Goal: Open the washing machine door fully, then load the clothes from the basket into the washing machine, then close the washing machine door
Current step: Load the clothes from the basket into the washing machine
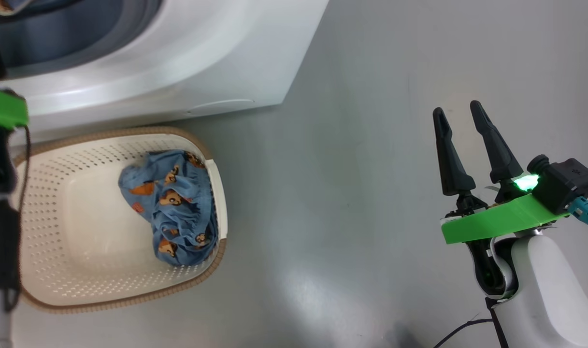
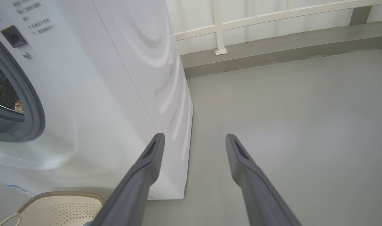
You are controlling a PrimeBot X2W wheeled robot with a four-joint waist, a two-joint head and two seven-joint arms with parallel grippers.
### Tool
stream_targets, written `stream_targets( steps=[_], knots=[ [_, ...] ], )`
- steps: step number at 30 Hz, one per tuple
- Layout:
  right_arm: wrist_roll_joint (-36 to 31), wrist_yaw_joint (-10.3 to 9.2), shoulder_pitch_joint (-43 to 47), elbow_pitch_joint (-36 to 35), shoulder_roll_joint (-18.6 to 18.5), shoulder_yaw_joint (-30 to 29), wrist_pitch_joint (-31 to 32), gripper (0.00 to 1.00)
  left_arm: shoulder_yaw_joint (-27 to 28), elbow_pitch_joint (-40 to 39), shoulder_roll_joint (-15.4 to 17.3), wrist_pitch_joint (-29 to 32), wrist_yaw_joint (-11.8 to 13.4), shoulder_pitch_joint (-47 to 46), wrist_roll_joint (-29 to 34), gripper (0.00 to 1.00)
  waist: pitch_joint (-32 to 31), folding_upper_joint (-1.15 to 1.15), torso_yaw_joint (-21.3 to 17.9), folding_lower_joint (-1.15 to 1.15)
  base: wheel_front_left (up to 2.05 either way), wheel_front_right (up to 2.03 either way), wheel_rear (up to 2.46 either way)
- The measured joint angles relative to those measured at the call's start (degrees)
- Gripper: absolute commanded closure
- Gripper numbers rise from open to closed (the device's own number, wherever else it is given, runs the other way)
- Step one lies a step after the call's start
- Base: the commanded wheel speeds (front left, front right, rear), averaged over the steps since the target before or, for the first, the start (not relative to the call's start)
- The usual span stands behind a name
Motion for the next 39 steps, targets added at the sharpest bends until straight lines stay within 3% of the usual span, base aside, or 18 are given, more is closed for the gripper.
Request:
stream_targets(
  steps=[6, 26, 39],
  knots=[
    [0.0, 0.0, 2.0, 0.3, -1.5, -0.4, 0.0, 0.0, 3.3, -4.4, -2.9, 0.0, 0.0, 9.5, 4.0, 0.0, -2.9, 0.0, 1.2, 0.0, 0.0, 0.0, 0.0],
    [0.3, 0.0, 7.4, 1.9, -4.2, -0.3, 0.0, 0.0, 7.3, -13.8, -7.7, 0.0, 0.0, 28.9, 11.5, 0.0, -12.5, 0.0, 4.4, 0.0, 0.0, 0.0, 0.0],
    [0.7, 0.0, 11.7, 2.4, -5.3, -0.6, 0.0, 0.0, 9.2, -18.6, -8.8, 0.0, 0.0, 38.2, 13.8, 0.0, -17.7, 0.0, 5.9, 0.0, 0.0, 0.0, 0.0]
  ],
)
